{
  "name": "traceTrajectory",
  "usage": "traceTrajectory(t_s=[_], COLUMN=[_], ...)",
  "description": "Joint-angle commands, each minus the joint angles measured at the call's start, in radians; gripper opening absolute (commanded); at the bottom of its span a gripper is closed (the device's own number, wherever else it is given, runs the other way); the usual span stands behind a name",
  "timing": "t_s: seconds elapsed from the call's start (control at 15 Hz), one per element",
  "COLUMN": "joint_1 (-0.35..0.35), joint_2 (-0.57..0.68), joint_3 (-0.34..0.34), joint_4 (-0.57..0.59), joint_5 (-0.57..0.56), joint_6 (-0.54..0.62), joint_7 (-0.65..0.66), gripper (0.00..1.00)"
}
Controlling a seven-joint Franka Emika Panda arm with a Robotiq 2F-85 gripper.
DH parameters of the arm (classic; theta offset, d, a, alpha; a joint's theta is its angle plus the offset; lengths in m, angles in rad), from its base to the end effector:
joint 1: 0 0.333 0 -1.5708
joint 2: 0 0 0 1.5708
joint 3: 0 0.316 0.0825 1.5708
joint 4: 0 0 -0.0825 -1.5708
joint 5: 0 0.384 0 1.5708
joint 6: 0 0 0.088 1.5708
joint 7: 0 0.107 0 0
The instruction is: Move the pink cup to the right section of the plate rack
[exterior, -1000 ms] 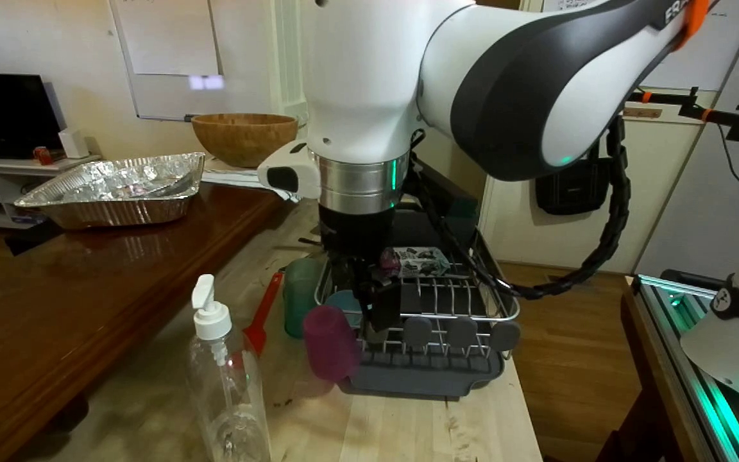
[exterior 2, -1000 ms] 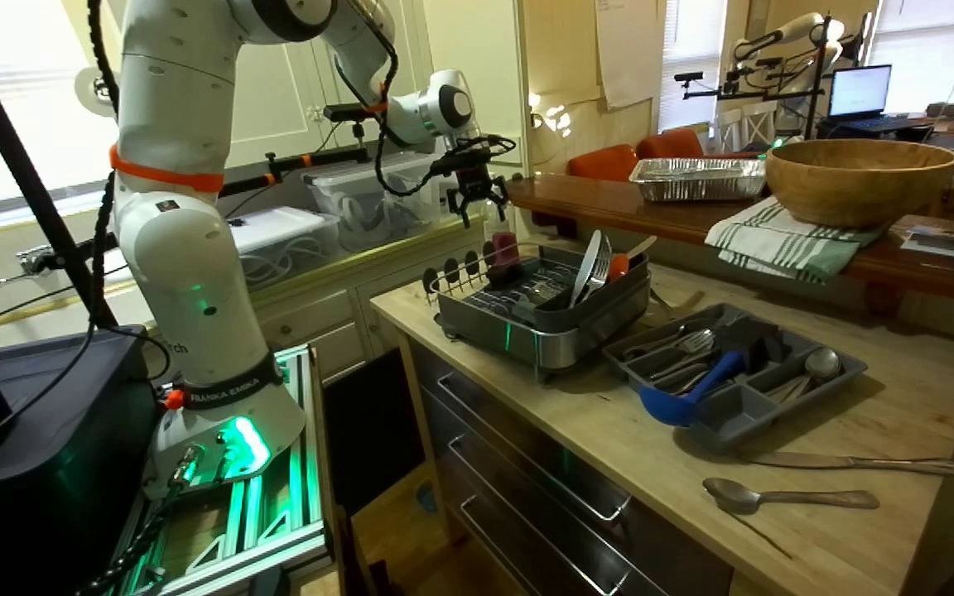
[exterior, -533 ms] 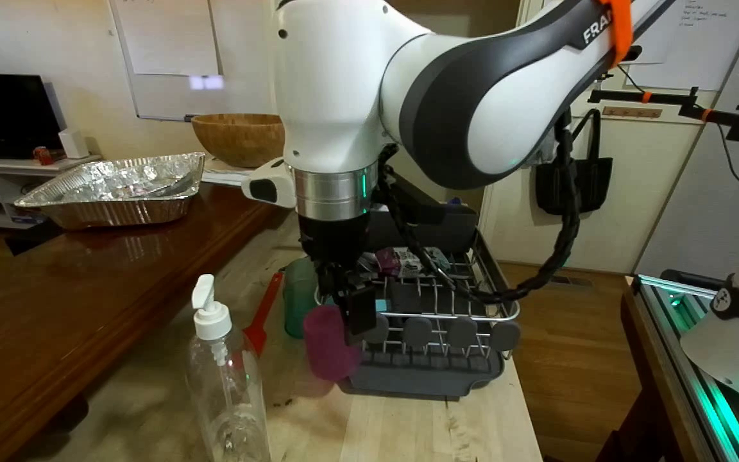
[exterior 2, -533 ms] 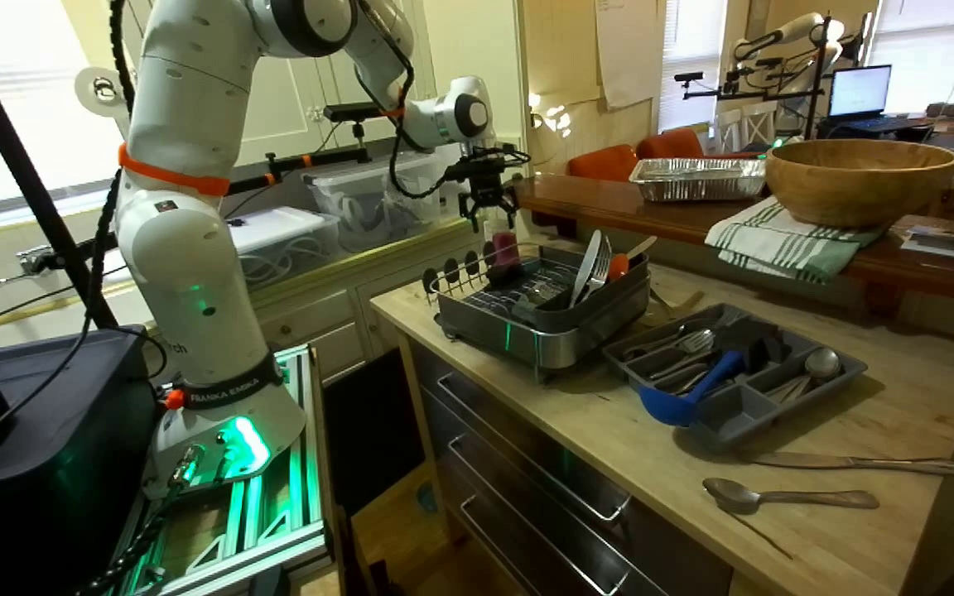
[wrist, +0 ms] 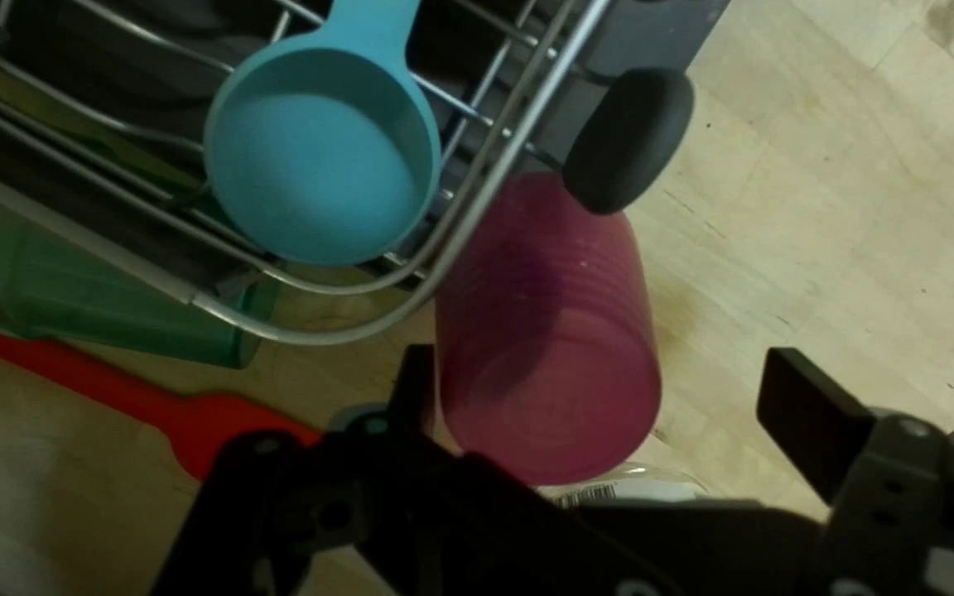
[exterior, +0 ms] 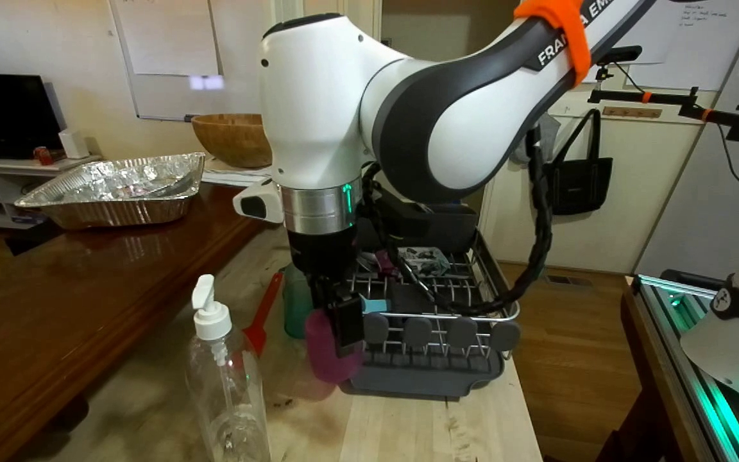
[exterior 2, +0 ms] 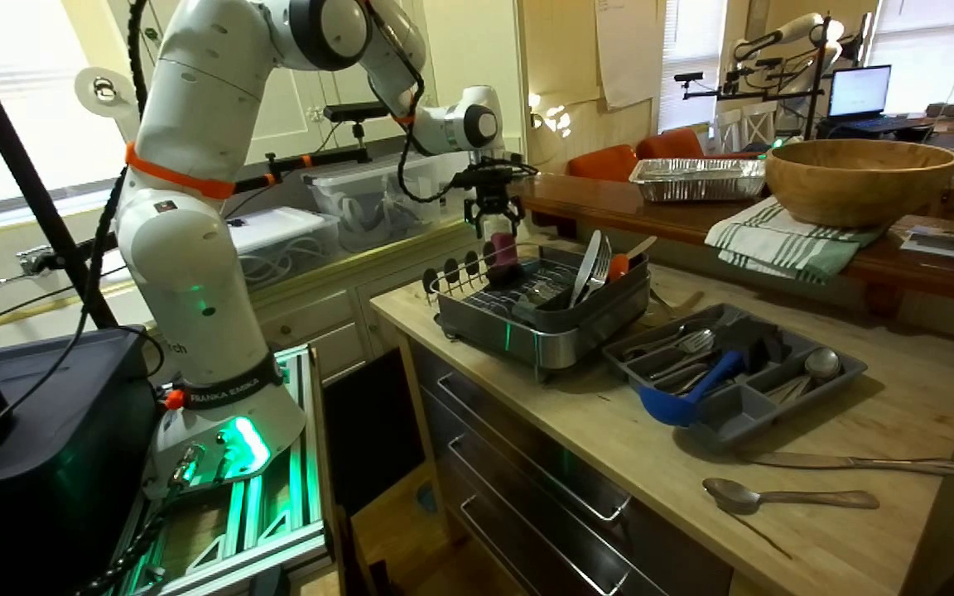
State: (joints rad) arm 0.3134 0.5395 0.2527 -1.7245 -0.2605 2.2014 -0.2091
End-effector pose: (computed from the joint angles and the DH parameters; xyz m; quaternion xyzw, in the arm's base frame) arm 0.5732 0.3350 0.2771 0.8992 0.4354 -0.0124 0.0415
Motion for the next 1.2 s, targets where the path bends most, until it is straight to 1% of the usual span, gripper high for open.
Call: traceTrajectory(t_s=[0.0,0.13,0.2,0.27,0.33,0.4,0.47,0.53,0.67,0.93,1.13], joint_1=[0.012,0.014,0.015,0.016,0.019,0.023,0.025,0.027,0.036,0.051,0.054], joint_2=[0.033,0.041,0.045,0.047,0.047,0.044,0.042,0.04,0.02,-0.093,-0.192], joint_3=[-0.019,-0.025,-0.027,-0.029,-0.033,-0.036,-0.038,-0.039,-0.04,-0.045,-0.052], joint_4=[0.033,0.039,0.042,0.044,0.046,0.05,0.051,0.051,0.048,0.0,-0.041], joint_5=[0.002,0.002,0.002,0.0,-0.003,-0.007,-0.009,-0.01,-0.012,-0.039,-0.063], joint_6=[-0.012,-0.016,-0.017,-0.018,-0.019,-0.019,-0.016,-0.015,-0.024,-0.006,0.022], joint_7=[0.001,0.006,0.008,0.009,0.015,0.02,0.023,0.026,0.045,0.109,0.183], gripper=[0.93,0.97,0.8,0.7,0.64,0.54,0.46,0.43,0.43,0.43,0.43])
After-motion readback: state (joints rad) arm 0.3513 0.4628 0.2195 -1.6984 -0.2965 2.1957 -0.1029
